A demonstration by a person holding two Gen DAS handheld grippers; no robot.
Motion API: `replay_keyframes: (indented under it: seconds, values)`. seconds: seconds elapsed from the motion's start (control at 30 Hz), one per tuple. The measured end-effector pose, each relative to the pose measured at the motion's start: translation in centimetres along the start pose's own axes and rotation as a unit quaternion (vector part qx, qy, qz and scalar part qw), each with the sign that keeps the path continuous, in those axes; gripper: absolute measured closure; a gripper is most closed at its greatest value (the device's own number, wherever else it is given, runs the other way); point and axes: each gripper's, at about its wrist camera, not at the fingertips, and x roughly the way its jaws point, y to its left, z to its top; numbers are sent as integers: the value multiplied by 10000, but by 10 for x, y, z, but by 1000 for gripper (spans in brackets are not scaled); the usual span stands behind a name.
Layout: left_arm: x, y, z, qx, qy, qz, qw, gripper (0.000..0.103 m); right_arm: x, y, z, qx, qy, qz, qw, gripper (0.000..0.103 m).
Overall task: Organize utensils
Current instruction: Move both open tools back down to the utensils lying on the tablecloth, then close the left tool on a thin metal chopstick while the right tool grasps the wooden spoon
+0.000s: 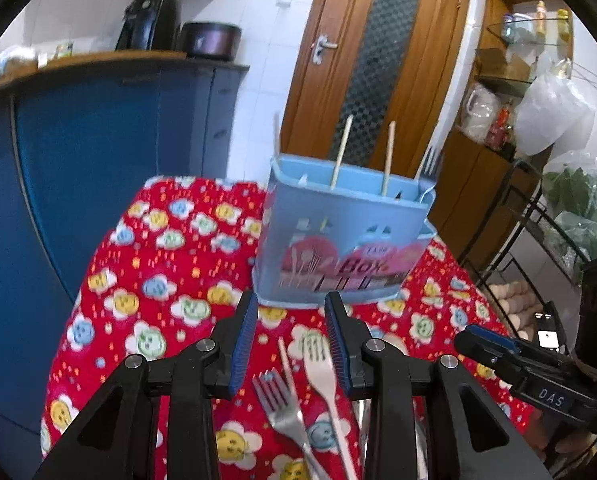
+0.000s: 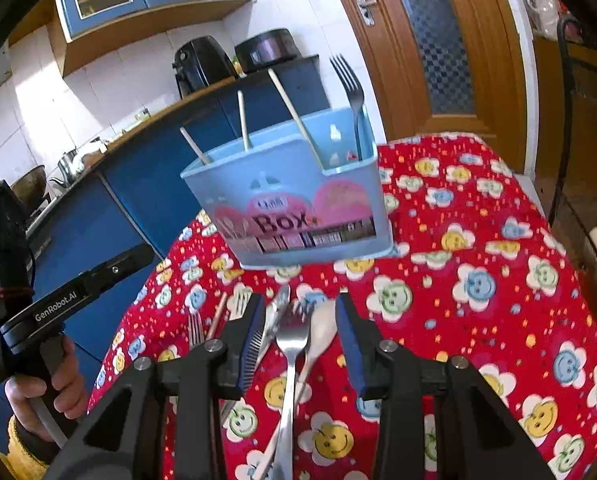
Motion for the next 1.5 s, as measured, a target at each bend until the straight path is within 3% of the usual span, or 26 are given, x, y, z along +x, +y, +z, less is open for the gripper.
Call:
replay_keyframes:
  seconds: [0.23,0.4,0.6,0.83,0.97,1.03,1.33,1.5]
  values:
    - [21,20,-24,-261,538,148,9981,67,10,-7,-12,69,235,0,9997,64]
    - [36,30,-40,-442,936,-57,9946,67,16,-11,-17,101,350,-8,9993,64]
    - [50,31,-53,-412,1227,-2,9916,67,19,-13,-20,151,414,-6,9990,64]
    - [56,37,-56,-715,1260,-395,9887,68,20,-14,-21,156,448,-13,9989,64]
    - [56,36,-57,-808,1298,-615,9863,79,22,-14,-23,146,503,-8,9986,64]
    - [55,33,-58,-808,1331,-700,9853,79,23,-13,-25,133,536,16,9985,64]
    - [50,19,-63,-424,1426,-455,9878,78,30,0,-28,-126,678,250,9973,64]
    - [51,32,-63,-690,1343,-516,9872,83,41,3,-28,-130,819,411,9957,64]
